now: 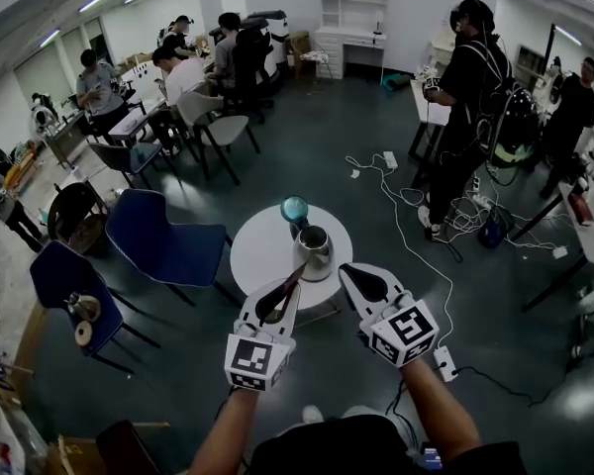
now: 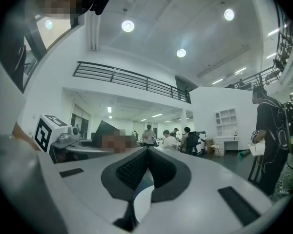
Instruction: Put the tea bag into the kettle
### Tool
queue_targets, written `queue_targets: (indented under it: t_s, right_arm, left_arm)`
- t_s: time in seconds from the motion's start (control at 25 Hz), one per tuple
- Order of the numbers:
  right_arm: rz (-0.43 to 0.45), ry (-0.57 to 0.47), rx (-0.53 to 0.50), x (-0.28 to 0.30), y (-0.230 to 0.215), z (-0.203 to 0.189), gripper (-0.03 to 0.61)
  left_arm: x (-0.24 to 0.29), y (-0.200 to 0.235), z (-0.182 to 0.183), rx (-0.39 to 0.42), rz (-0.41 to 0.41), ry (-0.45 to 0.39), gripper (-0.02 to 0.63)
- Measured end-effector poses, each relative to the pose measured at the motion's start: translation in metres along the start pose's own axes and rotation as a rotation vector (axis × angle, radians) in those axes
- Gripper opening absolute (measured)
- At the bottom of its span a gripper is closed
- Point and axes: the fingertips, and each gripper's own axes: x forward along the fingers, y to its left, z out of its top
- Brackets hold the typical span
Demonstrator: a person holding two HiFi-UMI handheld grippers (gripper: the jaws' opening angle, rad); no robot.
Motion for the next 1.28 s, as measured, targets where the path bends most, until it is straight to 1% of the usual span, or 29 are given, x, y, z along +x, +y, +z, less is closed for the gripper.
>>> queue_targets:
  t_s: [0.08, 0.2, 0.32, 0.56, 1.0, 1.28]
  right_arm:
    - [-0.005, 0.004, -0.001, 0.005, 0.002, 0.000, 0.018]
    - [-0.009, 0.011, -0.007, 0.017, 0.007, 0.003, 0.018]
    - [-0.010, 0.015, -0.011, 0.029, 0.014, 0.010, 0.018]
    - [-0.009, 0.015, -0.008, 0.034, 0.012, 0.003, 0.018]
    - [-0.017, 0.007, -0.002, 0.045, -0.019, 0.001, 0.018]
    - [-0.008, 0.015, 0.010, 0.058, -0.052, -0.003, 0.018]
  left_arm:
    - [-0.001, 0.006, 0.000, 0.002, -0.005, -0.009, 0.040]
    - [-0.004, 0.021, 0.008, -0.048, -0.012, -0.032, 0.040]
    - [-0.010, 0.038, 0.013, -0.068, -0.008, -0.035, 0.040]
    - [-0.009, 0.046, 0.004, -0.085, 0.002, -0.030, 0.040]
    - [0.020, 0.054, -0.002, -0.096, 0.001, -0.031, 0.041]
    - [0.057, 0.060, -0.001, -0.104, 0.007, -0.029, 0.040]
